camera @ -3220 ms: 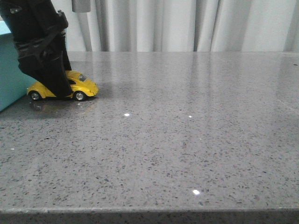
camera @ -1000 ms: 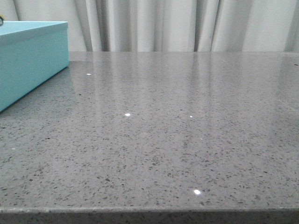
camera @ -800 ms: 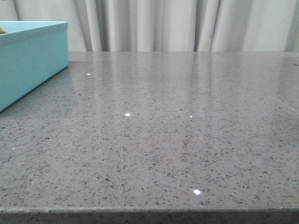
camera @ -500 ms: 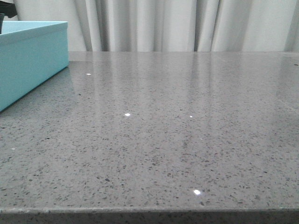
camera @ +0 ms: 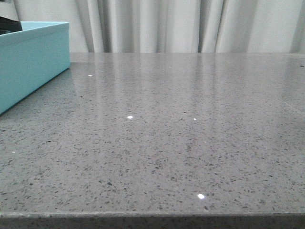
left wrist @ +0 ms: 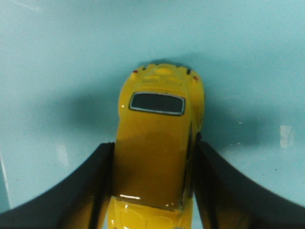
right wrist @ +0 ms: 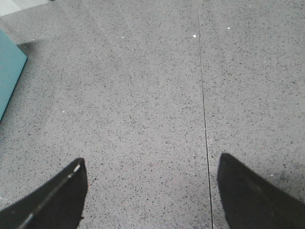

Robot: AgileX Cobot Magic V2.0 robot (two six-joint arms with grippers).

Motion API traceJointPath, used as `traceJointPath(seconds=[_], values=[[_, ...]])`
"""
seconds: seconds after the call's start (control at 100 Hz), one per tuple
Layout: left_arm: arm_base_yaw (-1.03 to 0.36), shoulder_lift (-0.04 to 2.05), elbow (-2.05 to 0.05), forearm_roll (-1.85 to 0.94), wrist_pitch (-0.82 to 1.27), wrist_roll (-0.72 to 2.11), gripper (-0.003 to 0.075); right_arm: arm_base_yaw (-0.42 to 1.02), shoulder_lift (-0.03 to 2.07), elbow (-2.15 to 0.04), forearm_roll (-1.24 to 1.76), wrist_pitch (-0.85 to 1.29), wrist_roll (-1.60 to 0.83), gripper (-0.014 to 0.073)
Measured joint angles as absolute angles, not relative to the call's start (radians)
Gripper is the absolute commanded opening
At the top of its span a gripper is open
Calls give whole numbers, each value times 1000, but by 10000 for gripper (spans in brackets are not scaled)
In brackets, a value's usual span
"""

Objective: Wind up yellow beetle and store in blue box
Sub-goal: 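Lower the car into the blue box and open the left gripper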

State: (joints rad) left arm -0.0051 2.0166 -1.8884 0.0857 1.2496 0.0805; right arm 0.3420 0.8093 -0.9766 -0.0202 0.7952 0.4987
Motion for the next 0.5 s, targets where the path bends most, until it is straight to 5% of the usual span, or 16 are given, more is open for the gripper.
traceJointPath(seconds=[0.21, 0.5], values=[[-5, 2017, -1888, 75, 1250, 80, 389, 342, 809, -977, -20, 795, 499, 562], [-5, 2017, -1888, 62, 1248, 80, 409, 342, 809, -977, -20, 795, 499, 562]])
